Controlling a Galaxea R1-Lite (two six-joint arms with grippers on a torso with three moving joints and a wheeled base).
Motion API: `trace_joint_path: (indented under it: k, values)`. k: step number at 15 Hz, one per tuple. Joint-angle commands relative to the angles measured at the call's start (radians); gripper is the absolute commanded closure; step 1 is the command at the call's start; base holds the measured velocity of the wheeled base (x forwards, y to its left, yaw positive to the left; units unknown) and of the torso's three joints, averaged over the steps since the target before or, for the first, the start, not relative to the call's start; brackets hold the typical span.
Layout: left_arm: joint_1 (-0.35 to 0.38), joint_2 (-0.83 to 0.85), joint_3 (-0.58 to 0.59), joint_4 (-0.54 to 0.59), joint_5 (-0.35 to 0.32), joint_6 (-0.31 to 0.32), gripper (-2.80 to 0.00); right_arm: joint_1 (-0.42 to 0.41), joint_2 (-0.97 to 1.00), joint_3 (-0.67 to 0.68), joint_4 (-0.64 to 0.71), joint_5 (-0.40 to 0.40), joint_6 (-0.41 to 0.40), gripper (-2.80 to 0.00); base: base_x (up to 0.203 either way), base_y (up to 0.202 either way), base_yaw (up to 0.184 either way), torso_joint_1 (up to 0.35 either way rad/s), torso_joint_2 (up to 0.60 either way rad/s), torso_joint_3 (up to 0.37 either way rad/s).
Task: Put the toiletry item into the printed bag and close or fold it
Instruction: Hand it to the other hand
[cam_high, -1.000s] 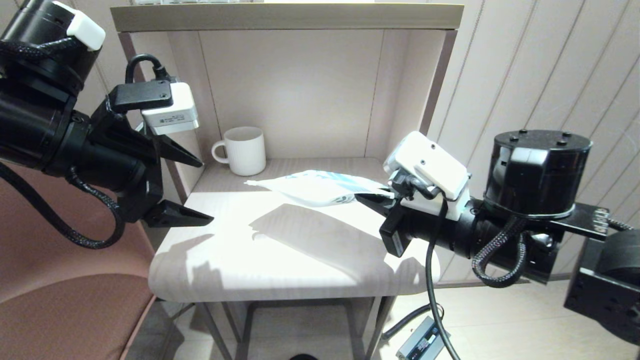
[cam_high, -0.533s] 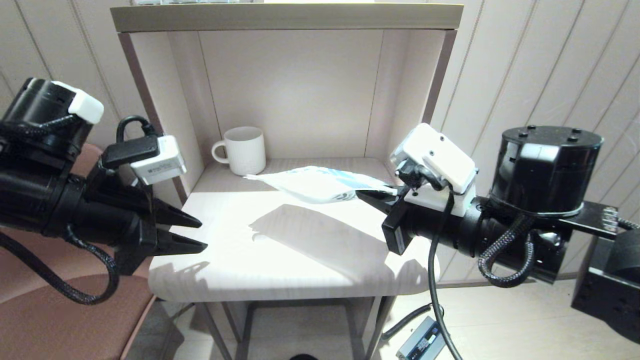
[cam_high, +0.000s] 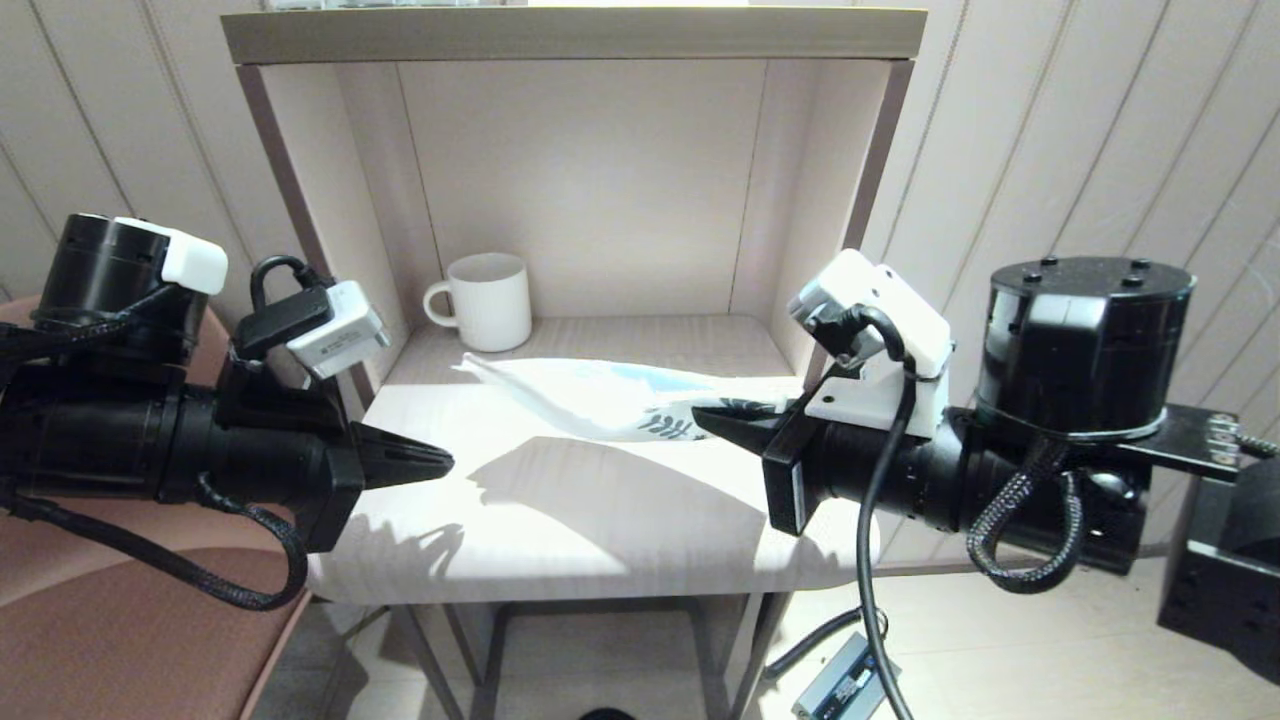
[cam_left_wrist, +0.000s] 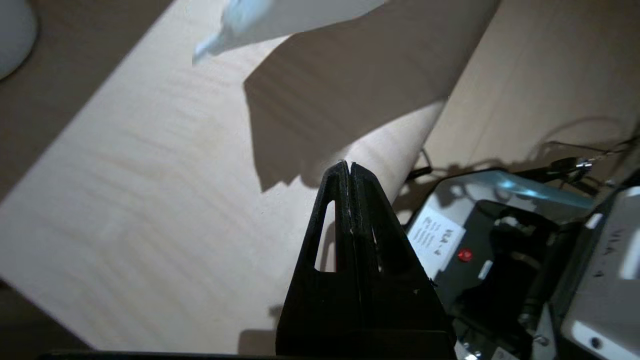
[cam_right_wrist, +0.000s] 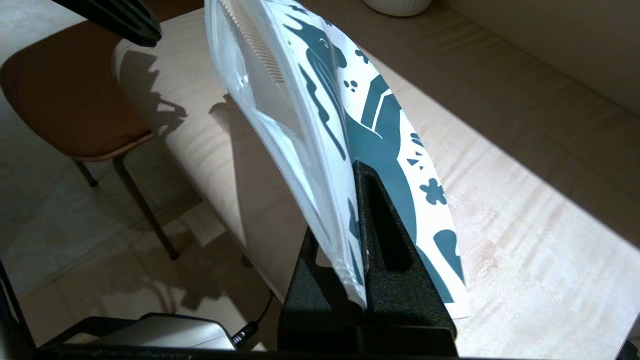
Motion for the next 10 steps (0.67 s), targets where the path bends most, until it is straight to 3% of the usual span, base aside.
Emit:
trace_joint_path:
  k: [1, 5, 7, 10]
  values:
    - [-0.002, 0.018, -0.031, 0.002, -0.092, -0.026, 0.00, 0.002, -0.020, -0.004, 0.008, 0.004, 0.016, 0.00, 0.000, 0.000, 0.000, 0.000, 0.00, 0.000]
    - [-0.008, 0.075, -0.096, 0.002, -0.142, -0.041, 0.00, -0.010, -0.043, -0.008, 0.073, 0.121, 0.093, 0.00, 0.000, 0.000, 0.000, 0.000, 0.00, 0.000]
    - [-0.029, 0.110, -0.128, 0.002, -0.191, -0.066, 0.00, -0.010, -0.042, -0.009, 0.074, 0.125, 0.098, 0.00, 0.000, 0.000, 0.000, 0.000, 0.00, 0.000]
    - [-0.064, 0.156, -0.147, -0.007, -0.213, -0.073, 0.00, -0.012, -0.031, -0.017, 0.088, 0.130, 0.099, 0.00, 0.000, 0.000, 0.000, 0.000, 0.00, 0.000]
